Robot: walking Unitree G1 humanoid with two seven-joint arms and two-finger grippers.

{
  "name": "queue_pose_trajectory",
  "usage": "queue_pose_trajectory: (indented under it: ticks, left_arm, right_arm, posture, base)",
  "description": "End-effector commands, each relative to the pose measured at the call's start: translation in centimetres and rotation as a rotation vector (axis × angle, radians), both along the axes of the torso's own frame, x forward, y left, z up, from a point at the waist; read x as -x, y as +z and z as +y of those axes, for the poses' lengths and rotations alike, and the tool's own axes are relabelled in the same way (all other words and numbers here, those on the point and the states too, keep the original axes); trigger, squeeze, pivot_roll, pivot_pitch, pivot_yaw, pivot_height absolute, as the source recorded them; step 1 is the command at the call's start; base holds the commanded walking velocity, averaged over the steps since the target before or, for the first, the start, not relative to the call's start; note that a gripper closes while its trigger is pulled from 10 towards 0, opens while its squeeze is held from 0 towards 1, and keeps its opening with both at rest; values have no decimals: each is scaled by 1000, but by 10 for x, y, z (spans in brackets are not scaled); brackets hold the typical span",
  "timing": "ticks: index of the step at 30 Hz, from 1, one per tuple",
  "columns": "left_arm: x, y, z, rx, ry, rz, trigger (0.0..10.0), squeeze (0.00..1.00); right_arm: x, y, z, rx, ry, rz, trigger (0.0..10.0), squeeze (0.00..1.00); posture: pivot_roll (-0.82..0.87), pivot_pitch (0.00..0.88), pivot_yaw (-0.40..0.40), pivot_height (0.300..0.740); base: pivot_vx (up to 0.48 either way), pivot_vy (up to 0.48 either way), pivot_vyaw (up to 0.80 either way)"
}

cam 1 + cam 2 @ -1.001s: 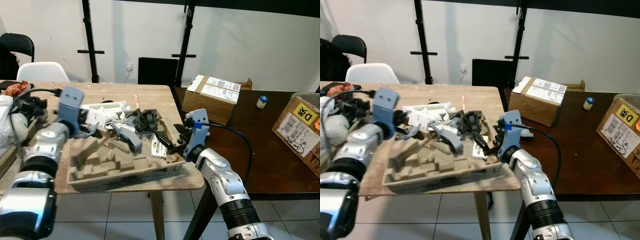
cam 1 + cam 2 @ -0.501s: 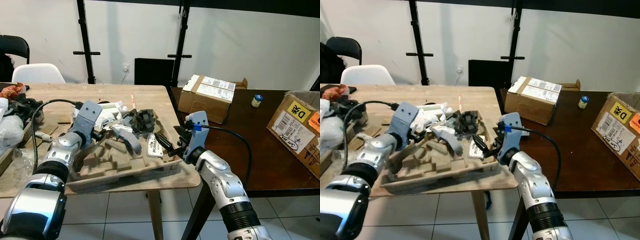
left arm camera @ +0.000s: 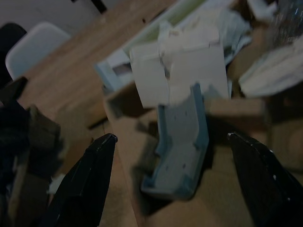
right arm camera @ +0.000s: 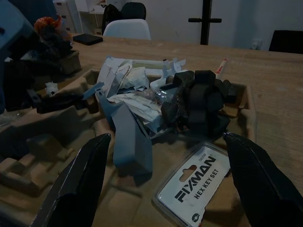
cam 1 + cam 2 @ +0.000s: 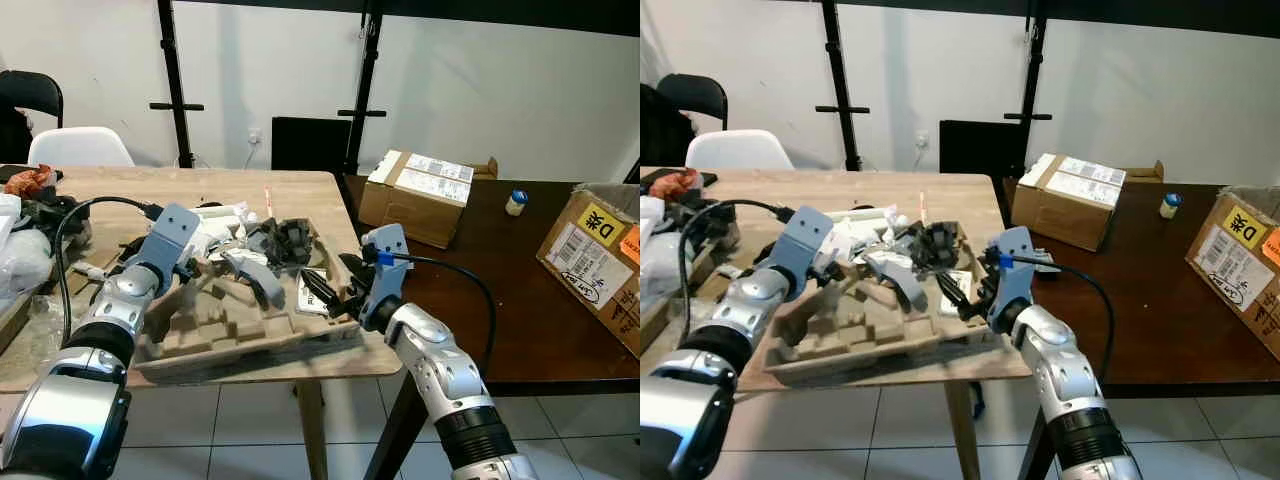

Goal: Picking trash to rubbish bin

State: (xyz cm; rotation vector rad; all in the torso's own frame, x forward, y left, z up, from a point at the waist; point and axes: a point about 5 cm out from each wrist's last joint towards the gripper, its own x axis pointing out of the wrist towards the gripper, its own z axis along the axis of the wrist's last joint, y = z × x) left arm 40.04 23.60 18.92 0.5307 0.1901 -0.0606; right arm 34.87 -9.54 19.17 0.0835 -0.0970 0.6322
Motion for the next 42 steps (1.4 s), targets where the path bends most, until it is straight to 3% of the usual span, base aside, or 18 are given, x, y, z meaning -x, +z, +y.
queue_pose_trajectory:
  ticks: [1,15,18,19,22,23,26,28,29,30,42]
  left_arm:
    - [1,0,7,-11,19,20,10000,0]
    - [0,0,6,-56,43,20,10000,0]
    - [-1,2,5,-67,37,11,9373,0]
    - [-2,4,4,-70,32,7,8745,0]
    - [-3,6,2,-63,22,0,8118,0]
    - [-3,7,2,-56,17,-4,5059,0]
    - [-4,9,1,-50,10,-10,4745,0]
    - [-4,11,-1,-25,-3,-20,1882,0]
    - [-4,11,-1,-25,-3,-20,1882,0]
    - [-5,12,-1,-21,-6,-21,0,0]
    - [-1,4,6,-4,12,20,0,0]
  right_arm:
    - [2,-2,0,5,1,2,10000,0]
    - [3,-2,1,8,2,6,10000,0]
    - [4,-2,1,7,1,8,10000,0]
    - [4,-2,0,6,0,9,10000,0]
    - [5,-1,1,3,-2,11,10000,0]
    - [5,-1,1,0,-3,12,10000,0]
    - [5,0,1,-3,-4,13,10000,0]
    - [5,0,3,-8,-5,16,10000,0]
    - [5,0,3,-8,-5,16,10000,0]
    - [5,0,3,-11,-4,18,10000,0]
    - [5,1,5,-19,-6,28,10000,0]
  posture:
    - [43,50,-25,740]
    - [37,80,-26,740]
    - [34,91,-25,740]
    - [32,100,-24,740]
    - [32,104,-23,740]
    - [30,116,-23,740]
    - [29,131,-22,740]
    - [31,147,-21,740]
    - [31,147,-21,740]
    - [32,150,-21,740]
    - [38,163,-23,740]
  base:
    - [0,0,0]
    - [0,0,0]
    - [0,0,0]
    - [0,0,0]
    - [0,0,0]
    - [0,0,0]
    - [0,0,0]
    - [0,0,0]
    - [0,0,0]
    - [0,0,0]
    - [0,0,0]
